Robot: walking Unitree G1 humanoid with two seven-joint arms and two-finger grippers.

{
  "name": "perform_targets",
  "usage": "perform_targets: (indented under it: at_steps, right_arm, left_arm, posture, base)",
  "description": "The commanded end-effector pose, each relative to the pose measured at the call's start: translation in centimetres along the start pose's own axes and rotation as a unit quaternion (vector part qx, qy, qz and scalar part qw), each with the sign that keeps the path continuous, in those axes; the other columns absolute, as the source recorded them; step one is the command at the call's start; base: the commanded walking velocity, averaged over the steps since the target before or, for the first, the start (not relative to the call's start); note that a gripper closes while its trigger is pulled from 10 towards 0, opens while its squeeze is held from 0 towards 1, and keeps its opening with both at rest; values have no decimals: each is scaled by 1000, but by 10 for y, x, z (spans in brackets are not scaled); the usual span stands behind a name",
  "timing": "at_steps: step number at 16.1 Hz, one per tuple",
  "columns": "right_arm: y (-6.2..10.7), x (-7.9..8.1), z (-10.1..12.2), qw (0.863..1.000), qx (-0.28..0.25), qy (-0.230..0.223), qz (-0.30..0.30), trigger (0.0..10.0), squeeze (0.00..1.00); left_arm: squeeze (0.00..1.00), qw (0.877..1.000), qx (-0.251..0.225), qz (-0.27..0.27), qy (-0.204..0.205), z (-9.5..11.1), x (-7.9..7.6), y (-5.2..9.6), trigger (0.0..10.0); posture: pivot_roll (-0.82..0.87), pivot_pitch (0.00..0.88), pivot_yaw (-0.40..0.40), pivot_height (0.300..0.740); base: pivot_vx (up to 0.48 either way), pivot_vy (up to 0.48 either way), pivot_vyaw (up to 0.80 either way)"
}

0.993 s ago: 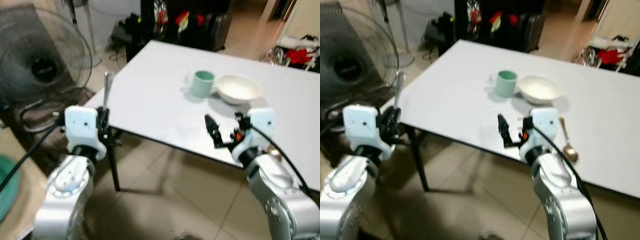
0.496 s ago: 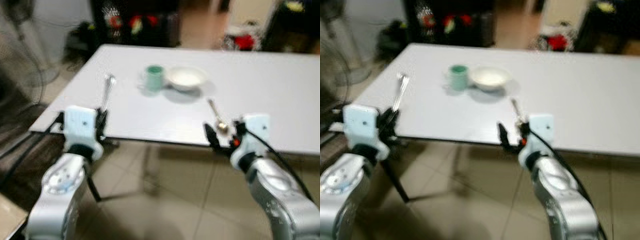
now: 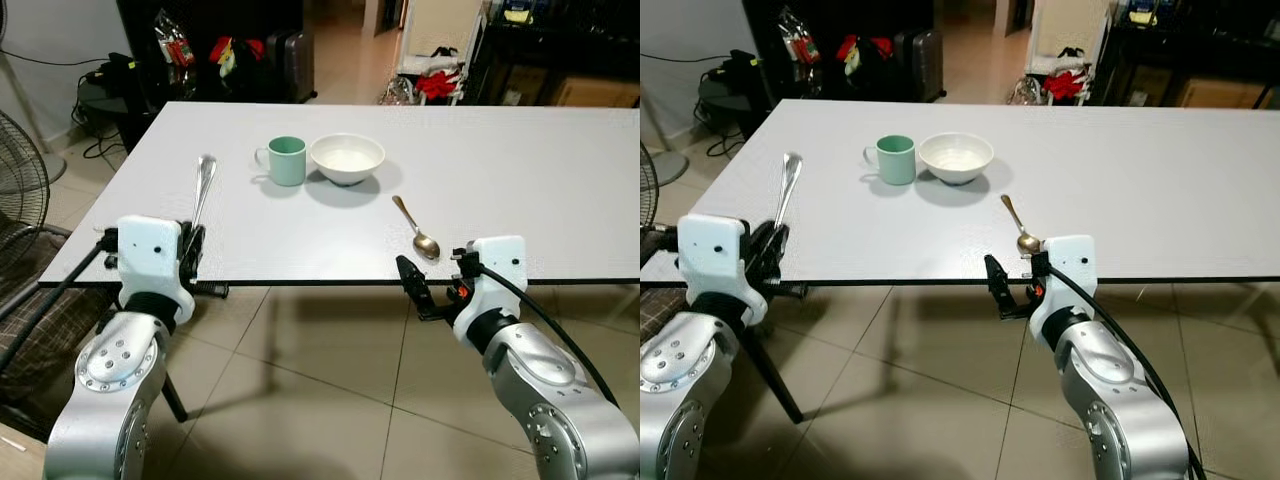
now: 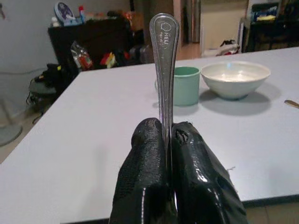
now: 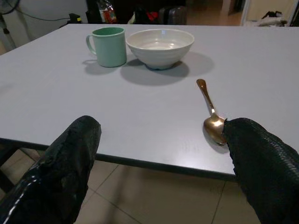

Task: Setting the table

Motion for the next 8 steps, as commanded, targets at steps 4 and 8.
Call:
perform_targets:
  at_steps: [4,8]
  right_arm:
    - [-2,0,3,1000,-3,3,18,10000,0]
    - [-3,0,3,1000,0,0,20,10000,0]
  left_arm:
    - [0,999,31,-7,-3,-9,-1,-6,10000]
    - [0,999,37,-24,10,-11,-7,-11,10000]
  posture:
    - [2,0,31,740]
    - [-7,0,37,740]
  base:
    - [0,0,0]
    - [70,0,-600]
Point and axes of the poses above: a point about 5 cm out from each wrist's last joint towards the gripper, its own y axis pointing back from the gripper into the wrist, its own z axis along the axis of the wrist's last joint, x = y × z, the point moved 2 cm from there along -y, pointing out of the wrist towards the gripper, and after that the axes turned 10 degrees about y, right-handed, at the moved point
